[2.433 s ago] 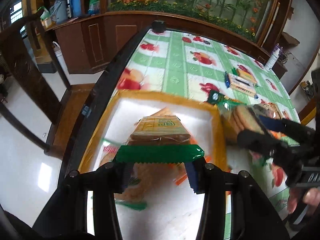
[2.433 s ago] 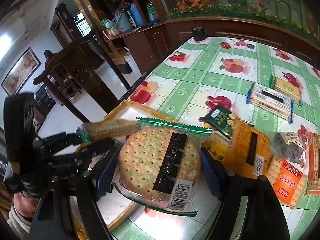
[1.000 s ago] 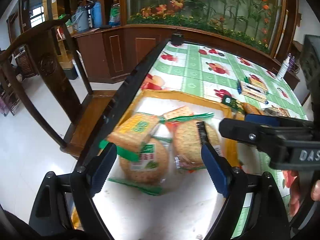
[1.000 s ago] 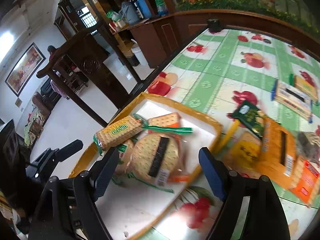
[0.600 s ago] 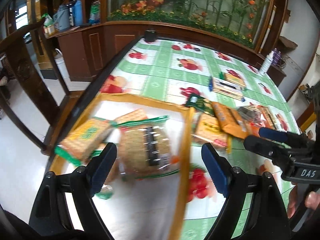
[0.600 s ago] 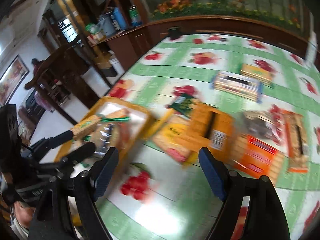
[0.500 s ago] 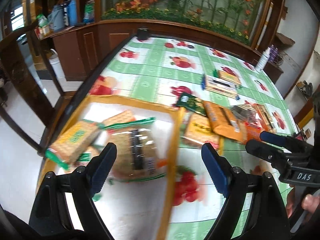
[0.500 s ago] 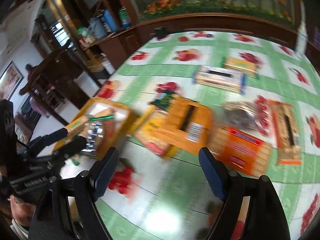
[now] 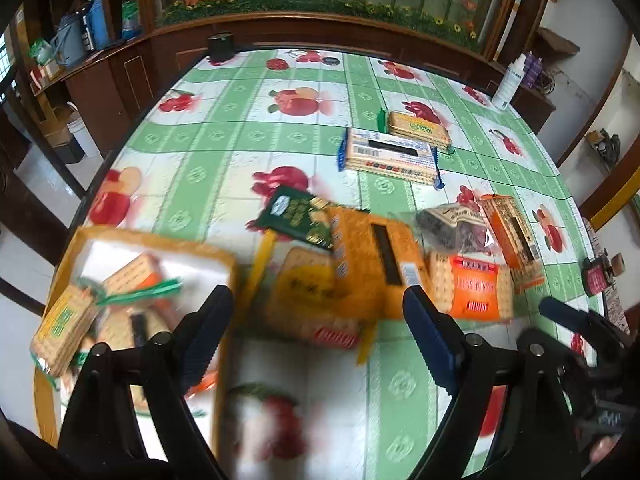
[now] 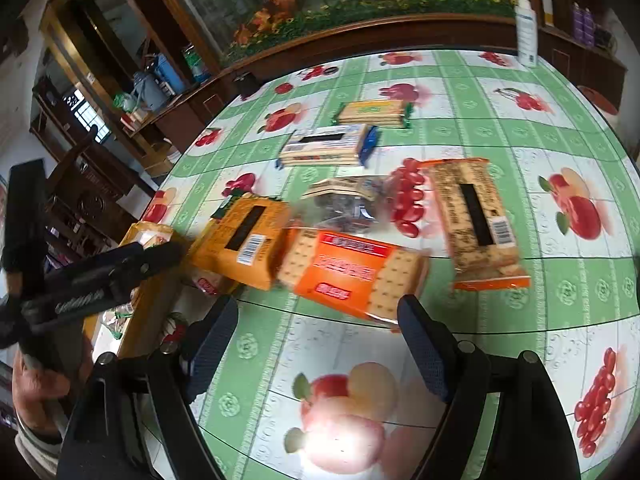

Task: Organize snacks
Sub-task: 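Withdraw both open tools from the box back over the table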

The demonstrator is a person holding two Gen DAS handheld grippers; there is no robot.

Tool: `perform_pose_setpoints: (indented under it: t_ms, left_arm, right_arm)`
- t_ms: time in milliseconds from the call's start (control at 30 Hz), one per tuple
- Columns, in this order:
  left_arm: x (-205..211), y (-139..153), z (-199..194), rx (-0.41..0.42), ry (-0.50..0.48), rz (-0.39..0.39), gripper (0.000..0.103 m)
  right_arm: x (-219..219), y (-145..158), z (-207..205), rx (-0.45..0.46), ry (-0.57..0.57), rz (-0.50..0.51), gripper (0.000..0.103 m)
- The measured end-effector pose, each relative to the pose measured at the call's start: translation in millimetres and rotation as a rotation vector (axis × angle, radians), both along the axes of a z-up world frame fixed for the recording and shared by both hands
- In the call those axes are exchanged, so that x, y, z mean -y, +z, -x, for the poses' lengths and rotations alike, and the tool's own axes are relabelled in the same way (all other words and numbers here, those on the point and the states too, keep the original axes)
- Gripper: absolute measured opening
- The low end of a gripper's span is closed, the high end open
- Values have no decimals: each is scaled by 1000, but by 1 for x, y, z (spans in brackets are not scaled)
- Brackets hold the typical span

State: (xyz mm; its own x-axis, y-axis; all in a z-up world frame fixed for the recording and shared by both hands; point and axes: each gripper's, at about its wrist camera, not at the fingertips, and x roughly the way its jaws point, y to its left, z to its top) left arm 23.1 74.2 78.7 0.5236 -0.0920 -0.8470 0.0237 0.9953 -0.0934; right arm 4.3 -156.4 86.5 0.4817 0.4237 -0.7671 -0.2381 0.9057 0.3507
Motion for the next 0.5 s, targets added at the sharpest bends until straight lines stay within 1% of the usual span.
perform_pose_setpoints:
  t_ms: [167, 333, 500]
  left_arm:
    - [22, -8, -17, -21, -23, -15, 87]
    - [37, -15, -27, -33, -38, -32, 87]
    - [46, -19, -32, -40, -44, -24, 87]
  right_arm:
    - [7, 0, 0, -1, -5, -6, 82]
    - [13, -1, -4, -1, -5, -9, 82]
    - [18, -2, -7, -4, -10, -8, 82]
